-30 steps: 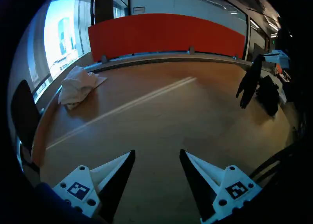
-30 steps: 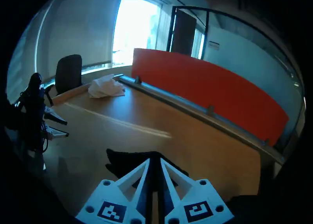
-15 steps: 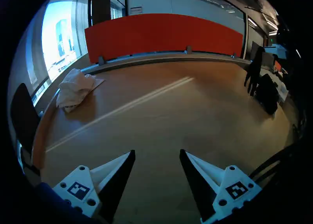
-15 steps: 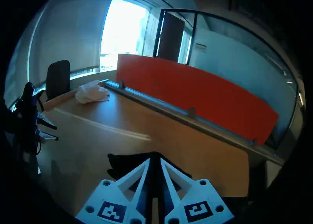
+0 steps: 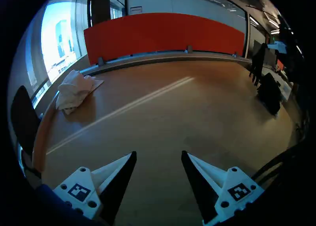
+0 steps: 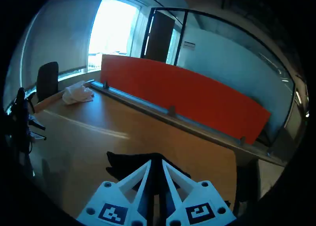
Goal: Fold towel
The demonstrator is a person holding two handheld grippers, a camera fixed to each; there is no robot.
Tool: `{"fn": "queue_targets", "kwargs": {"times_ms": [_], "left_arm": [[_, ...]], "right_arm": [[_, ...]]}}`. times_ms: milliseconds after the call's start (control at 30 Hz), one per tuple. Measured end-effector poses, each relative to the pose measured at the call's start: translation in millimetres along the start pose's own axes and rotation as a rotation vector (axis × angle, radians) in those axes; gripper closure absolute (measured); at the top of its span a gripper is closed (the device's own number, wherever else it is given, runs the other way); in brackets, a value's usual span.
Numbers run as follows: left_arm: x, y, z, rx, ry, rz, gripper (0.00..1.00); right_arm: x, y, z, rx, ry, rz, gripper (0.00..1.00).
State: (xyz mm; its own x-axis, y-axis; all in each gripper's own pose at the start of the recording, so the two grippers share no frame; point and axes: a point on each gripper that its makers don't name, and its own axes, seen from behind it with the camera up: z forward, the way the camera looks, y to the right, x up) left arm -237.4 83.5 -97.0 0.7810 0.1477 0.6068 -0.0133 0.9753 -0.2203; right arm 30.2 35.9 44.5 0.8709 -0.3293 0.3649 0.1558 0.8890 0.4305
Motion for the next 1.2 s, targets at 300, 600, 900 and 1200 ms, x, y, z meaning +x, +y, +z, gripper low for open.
{"fn": "queue_targets", "kwargs": {"times_ms": [300, 600, 900, 1200], "left_arm": [[0.6, 3.0, 1.4, 0.004, -0.006, 0.003, 0.16], [2.7, 8.9, 3.7, 0.005, -0.012, 0.012, 0.16], [3.9, 14.8, 5.5, 0.007, -0.018, 0.015, 0.16], [8.2, 19.6, 6.2, 0.006, -0.019, 0.023, 0.16]], "right_arm": [[-3.1, 49.4, -6.6, -0.060, -0.009, 0.012, 0.95], [-5.3, 95.7, -10.8, -0.110, -0.020, 0.023, 0.94], [-19.9, 128.8, -10.2, -0.138, -0.058, 0.025, 0.94], [-35.7, 139.8, -15.9, -0.154, -0.078, 0.046, 0.94]]}}
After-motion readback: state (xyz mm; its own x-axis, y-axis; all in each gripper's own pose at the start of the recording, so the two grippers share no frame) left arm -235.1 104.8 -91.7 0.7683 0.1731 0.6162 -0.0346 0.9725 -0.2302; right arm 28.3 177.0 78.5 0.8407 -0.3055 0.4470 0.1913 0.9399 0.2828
